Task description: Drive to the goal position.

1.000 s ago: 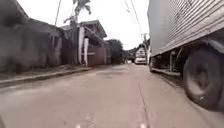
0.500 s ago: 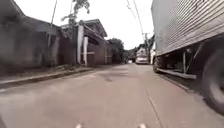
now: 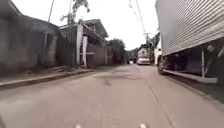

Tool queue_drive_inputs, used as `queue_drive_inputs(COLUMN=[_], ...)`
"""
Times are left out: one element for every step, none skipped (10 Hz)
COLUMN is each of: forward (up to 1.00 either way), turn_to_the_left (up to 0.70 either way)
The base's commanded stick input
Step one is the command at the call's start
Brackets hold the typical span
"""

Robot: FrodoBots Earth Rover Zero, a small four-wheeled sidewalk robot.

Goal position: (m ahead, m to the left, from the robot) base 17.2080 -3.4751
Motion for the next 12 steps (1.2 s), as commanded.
queue_drive_inputs(forward=[0.85,0.85,0.85,0.85,0.85,0.85,0.85,0.85,0.85,0.85,0.85,0.85], turn_to_the_left=[0.00,0.00,0.00,0.00,0.00,0.00,-0.02,-0.33,-0.34,-0.34,-0.34,-0.34])
